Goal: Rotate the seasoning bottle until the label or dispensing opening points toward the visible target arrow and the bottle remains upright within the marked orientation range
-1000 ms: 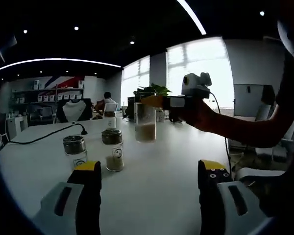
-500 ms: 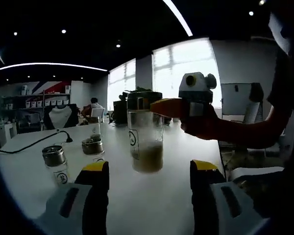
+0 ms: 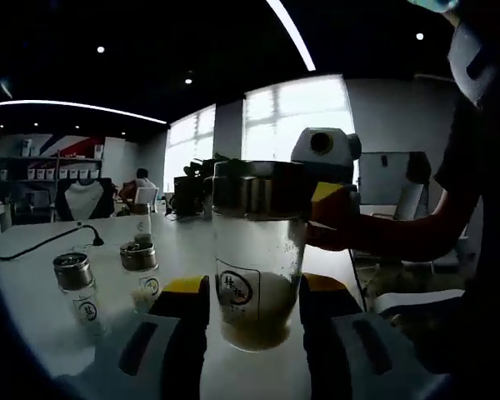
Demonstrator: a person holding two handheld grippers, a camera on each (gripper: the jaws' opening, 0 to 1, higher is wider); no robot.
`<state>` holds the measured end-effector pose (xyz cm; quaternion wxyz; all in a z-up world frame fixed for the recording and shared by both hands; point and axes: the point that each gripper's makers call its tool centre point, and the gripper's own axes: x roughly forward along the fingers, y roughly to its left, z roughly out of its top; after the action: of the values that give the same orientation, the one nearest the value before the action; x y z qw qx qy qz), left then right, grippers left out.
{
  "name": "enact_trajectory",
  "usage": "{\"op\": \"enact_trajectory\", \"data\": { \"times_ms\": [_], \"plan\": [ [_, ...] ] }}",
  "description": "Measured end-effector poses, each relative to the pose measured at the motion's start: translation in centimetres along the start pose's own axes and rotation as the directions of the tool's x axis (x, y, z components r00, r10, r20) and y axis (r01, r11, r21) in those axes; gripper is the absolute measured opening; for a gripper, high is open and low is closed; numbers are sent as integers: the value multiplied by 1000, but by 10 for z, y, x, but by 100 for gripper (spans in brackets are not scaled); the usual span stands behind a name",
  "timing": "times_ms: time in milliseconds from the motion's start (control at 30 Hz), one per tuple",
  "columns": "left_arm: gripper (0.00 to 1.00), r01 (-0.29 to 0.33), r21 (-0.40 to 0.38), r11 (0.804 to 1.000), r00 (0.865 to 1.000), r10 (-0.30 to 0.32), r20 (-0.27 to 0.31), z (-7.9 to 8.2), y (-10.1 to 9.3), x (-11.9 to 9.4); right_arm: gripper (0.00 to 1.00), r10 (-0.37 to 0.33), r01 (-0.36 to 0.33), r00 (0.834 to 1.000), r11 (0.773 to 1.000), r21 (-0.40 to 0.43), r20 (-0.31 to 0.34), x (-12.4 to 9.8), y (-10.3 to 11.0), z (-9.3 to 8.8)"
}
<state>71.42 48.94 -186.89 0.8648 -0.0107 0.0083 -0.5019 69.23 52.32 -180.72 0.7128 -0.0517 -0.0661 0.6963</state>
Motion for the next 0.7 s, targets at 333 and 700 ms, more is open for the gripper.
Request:
{"op": "enact_trajectory", "data": {
  "times_ms": [333,700],
  "plan": [
    [42,6,31,1000,1000,-6,2,4,-1,-3,37,10,-12,1000,998,67,27,2,-3,0],
    [41,-261,158,952,957,277,-87,-14,30,-5,38,-218,211,974,971,117,58,14,-22,-18]
  ]
}}
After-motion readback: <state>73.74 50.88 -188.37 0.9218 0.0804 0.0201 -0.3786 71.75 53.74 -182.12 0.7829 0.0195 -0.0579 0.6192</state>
